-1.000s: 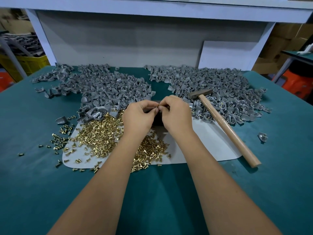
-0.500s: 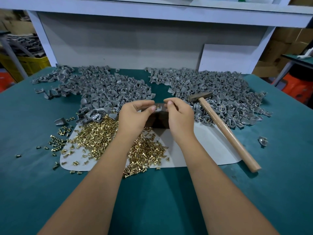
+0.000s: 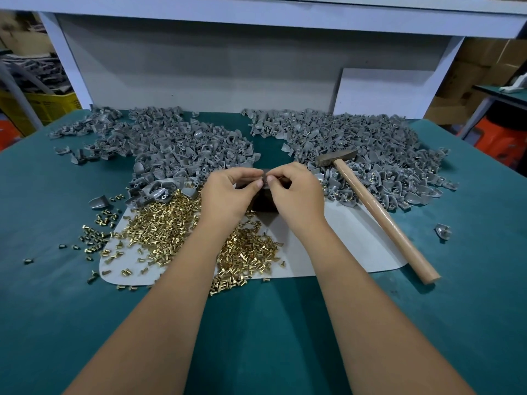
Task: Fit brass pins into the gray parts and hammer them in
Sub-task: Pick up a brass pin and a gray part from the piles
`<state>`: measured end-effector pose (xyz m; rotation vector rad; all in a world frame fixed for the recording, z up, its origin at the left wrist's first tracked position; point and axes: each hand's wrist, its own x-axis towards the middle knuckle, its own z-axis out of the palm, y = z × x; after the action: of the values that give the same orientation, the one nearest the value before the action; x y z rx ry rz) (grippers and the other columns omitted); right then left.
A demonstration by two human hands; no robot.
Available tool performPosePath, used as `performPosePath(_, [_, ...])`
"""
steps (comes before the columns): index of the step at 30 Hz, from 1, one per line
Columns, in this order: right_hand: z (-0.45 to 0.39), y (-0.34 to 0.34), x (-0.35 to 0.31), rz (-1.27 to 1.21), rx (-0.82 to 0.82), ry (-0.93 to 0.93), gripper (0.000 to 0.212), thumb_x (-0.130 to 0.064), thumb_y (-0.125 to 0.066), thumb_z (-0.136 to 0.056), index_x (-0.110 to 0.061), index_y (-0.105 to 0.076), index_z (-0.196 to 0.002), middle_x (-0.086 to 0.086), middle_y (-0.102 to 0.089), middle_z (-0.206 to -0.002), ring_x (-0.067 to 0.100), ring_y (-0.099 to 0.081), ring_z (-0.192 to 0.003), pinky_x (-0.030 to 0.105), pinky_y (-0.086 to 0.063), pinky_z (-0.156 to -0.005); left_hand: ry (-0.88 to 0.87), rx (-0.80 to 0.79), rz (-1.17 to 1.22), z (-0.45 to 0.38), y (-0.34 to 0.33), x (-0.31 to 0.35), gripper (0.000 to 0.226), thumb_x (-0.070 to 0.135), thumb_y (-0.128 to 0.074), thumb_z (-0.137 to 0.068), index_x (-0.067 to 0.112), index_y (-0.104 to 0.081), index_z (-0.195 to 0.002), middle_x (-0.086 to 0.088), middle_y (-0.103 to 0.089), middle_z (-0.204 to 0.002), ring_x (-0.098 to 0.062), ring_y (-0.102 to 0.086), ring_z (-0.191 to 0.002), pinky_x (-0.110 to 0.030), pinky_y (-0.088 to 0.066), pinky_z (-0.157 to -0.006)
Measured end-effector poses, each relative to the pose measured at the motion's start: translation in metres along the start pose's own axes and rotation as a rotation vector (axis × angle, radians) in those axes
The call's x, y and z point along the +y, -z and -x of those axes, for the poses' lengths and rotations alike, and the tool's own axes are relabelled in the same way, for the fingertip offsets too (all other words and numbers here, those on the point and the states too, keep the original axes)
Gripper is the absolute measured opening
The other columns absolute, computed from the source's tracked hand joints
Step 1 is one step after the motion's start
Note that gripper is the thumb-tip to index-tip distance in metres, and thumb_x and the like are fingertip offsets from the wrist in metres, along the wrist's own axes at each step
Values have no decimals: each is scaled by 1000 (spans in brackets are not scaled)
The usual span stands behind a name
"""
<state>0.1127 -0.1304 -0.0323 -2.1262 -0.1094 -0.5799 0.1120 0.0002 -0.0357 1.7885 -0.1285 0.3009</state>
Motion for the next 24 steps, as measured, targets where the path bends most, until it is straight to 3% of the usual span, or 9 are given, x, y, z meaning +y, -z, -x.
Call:
performPosePath(7, [0,-1,1,56,9,47,8,-19,-65,-85,-21,-72,-84,-9,-62,-88,11,-57,-87,33,-47,-79,-40,33,-135,-4,-2,-4,17,13,-75,-85,16,-77,-101,-3,-73,-102,-20,-67,-104,-43,-52,-98])
performPosePath(12, [0,0,-2,94,10,73,8,-17,-65,-85,-18,-71,-81,-9,-63,-85,13,-57,-86,36,-47,-78,-117,126,-307,-3,-3,-4,12,21,-76,-84,18,-78,-96,11,-67,-104,-25,-48,-123,-47,-37,-106])
performPosePath(24, [-5,-1,-17,289,-31,26,19,-16,-61,-87,-24,-58,-69,-9,-56,-84,19,-55,-85,38,-46,-81,-65,70,-223,-8,-6,-8,11,14,-72,-86,15,-79,-94,3,-73,-103,-28,-58,-117,-50,-43,-103])
